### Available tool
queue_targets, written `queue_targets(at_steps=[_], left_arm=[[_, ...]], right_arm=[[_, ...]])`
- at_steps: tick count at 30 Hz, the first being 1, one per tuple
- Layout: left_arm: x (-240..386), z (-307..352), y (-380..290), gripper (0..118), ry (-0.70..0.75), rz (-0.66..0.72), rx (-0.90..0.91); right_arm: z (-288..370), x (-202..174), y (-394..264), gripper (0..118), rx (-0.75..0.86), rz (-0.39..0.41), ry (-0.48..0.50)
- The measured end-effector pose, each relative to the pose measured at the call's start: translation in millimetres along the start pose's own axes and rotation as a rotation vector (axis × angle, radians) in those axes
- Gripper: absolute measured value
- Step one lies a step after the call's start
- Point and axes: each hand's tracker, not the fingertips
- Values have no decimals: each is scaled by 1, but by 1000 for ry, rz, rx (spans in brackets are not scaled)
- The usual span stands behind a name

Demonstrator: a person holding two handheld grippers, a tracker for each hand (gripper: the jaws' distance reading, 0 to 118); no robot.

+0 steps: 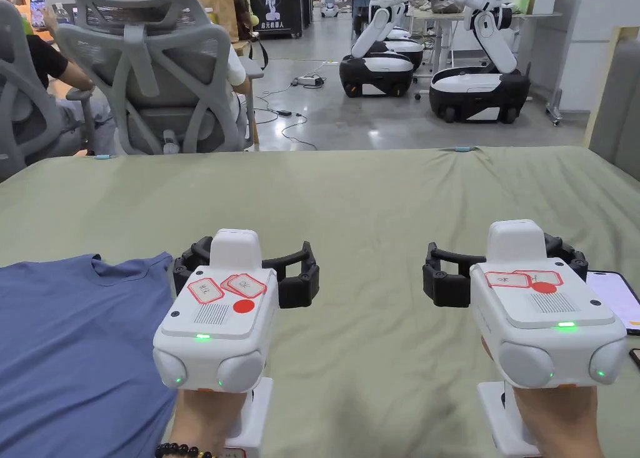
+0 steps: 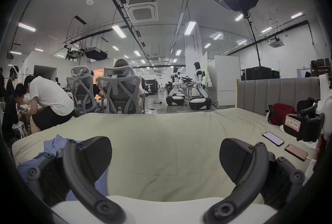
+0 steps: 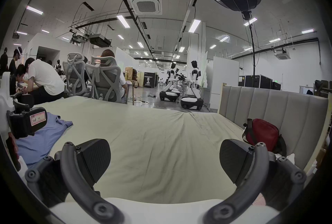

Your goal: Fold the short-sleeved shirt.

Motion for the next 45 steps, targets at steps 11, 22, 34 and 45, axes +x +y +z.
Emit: queue_targets(at_steps=[11, 22, 34, 45], left_arm=[[8, 0, 4, 0, -33, 18, 1], [-43, 24, 21, 0, 158, -9, 28], [-190, 136, 21, 0, 632, 26, -31], [-183, 62, 32, 0, 425, 13, -260]], right_arm=[[1, 0, -7, 0, -10, 9, 36], [-11, -77, 14, 0, 23, 31, 167], [13, -291, 26, 0, 76, 105, 664], [-8, -304, 22, 0, 29, 80, 676]])
